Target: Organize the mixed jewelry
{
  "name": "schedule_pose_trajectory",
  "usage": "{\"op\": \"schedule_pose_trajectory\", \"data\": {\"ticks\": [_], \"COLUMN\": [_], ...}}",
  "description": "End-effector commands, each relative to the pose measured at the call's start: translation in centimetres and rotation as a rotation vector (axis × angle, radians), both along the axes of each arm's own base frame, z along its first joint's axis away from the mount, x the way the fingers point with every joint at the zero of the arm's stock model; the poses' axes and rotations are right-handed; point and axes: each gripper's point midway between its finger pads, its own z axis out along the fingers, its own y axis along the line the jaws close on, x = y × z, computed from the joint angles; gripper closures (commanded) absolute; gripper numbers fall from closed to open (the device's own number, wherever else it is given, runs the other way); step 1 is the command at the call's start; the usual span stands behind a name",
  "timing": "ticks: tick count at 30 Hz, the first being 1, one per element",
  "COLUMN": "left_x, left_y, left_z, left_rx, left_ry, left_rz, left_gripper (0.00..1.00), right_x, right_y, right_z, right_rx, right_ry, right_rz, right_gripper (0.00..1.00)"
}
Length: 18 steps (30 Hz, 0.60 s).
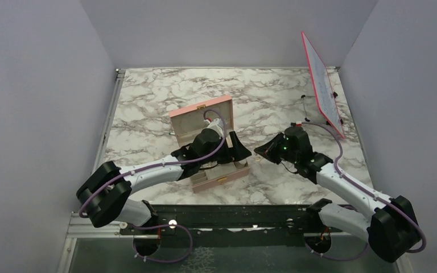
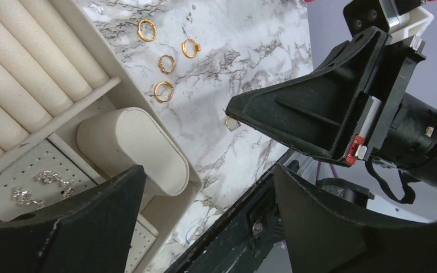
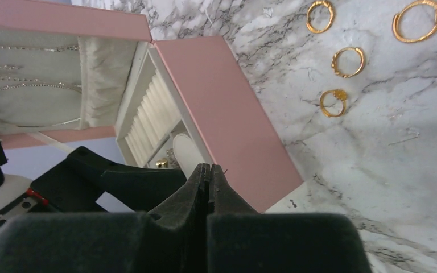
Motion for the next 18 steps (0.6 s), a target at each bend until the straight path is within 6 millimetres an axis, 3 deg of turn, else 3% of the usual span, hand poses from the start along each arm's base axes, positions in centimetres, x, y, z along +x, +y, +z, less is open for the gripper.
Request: {"op": "schedule_pose_trajectory", "data": {"ticks": [1,6,10,18], "left_x": [-0.2,-0.5,0.1,0.7], "left_y": [-2.5,-3.1,-2.3,0.8], "left_z": [2.5,2.6,3.2,1.8], "left_rx": [-0.074,-0.086,-0.083,0.028], "left_ry": [-0.092,-0.102,-0.126,-0.082], "left_rz": [-0.056,-0.070,-0.008,0.125], "left_gripper": [0.21,0.40,0.40,0.39], "right_x": [-0.7,-1.2,-1.0,-0.8], "right_y": [1.6,1.6,1.3,0.9], "right_z": [1.1,1.1,1.9,1.8], "right_rx": [0.210,0.275,0.266,0.248], "right_ry": [0.074,0.111,0.087,0.074], "right_rz": [-0.047,-0.081,-0.098,-0.107], "right_gripper": [0.97,0.98,0.97,0.98]}}
